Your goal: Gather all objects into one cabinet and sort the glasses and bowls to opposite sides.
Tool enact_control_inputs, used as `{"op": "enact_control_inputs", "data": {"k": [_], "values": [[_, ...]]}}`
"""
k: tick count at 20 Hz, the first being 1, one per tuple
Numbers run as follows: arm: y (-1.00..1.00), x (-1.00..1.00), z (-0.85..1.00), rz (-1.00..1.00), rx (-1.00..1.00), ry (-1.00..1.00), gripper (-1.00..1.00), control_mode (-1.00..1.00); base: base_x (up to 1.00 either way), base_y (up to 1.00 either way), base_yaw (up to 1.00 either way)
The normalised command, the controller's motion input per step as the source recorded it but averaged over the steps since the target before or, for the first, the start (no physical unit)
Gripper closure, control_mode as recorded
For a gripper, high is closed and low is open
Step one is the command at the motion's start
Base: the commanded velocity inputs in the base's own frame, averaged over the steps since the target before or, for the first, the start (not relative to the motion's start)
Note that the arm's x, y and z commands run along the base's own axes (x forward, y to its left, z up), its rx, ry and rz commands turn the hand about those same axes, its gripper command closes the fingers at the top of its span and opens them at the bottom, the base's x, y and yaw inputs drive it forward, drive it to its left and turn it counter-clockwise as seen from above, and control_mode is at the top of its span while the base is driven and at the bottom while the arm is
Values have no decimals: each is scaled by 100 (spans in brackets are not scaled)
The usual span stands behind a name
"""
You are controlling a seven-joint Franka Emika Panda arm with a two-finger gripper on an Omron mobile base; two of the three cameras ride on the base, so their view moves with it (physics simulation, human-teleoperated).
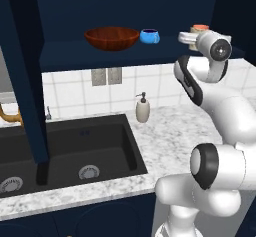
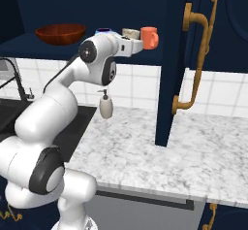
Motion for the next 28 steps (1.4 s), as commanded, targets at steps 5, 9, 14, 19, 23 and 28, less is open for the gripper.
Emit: {"op": "enact_control_inputs", "data": {"k": [5,9,14,19,23,28], "values": [[-10,35,-1,0,0,0,100,-100,0,0,0],[-5,21,-18,0,0,0,100,-100,0,0,0],[0,0,-29,0,0,0,100,-100,0,0,0],[0,-2,-11,0,0,5,100,-100,0,0,0],[0,-7,-2,0,0,12,100,-100,0,0,0],[0,6,-3,0,0,1,100,-100,0,0,0]]}}
